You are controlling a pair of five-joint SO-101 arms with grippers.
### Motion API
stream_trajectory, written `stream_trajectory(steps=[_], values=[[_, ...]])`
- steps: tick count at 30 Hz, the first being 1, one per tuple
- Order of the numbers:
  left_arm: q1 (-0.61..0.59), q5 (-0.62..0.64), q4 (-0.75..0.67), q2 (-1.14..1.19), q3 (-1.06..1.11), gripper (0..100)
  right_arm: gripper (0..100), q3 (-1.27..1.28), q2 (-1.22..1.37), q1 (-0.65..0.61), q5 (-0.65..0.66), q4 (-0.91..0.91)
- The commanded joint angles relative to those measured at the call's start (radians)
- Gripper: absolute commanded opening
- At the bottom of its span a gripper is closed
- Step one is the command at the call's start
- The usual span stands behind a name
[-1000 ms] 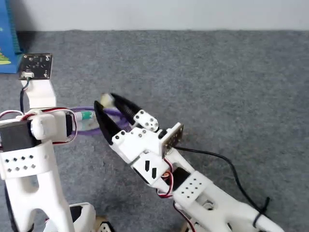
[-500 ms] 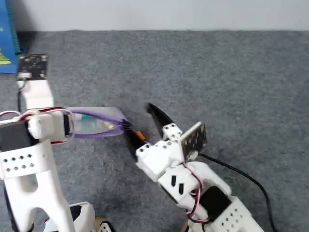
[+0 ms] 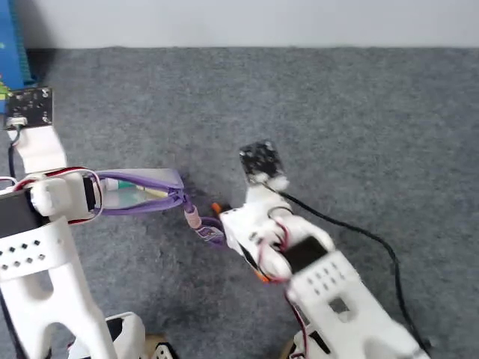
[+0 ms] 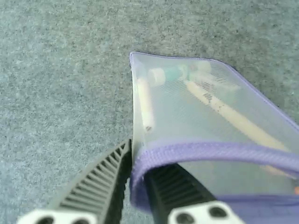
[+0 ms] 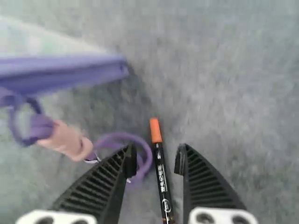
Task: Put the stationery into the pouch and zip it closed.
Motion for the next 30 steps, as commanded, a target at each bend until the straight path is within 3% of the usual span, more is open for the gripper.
stream_trajectory(steps=[1, 14, 22, 26, 30], values=[[-0.011, 0.008, 0.017, -0.009, -0.015, 1, 13.3, -0.153, 0.236, 0.008, -0.008, 0.004], [-0.009, 0.005, 0.017, -0.011, -0.001, 1, 12.9, -0.494, 0.802, -0.056, -0.008, 0.004], [-0.009, 0.005, 0.017, -0.011, 0.001, 1, 12.5, -0.572, 0.952, 0.007, 0.011, 0.002], [-0.009, 0.005, 0.017, -0.011, 0.001, 1, 0.9, -0.572, 0.98, 0.065, 0.08, 0.004], [-0.009, 0.005, 0.017, -0.011, 0.001, 1, 0.6, -0.565, 0.946, 0.113, 0.083, 0.027]])
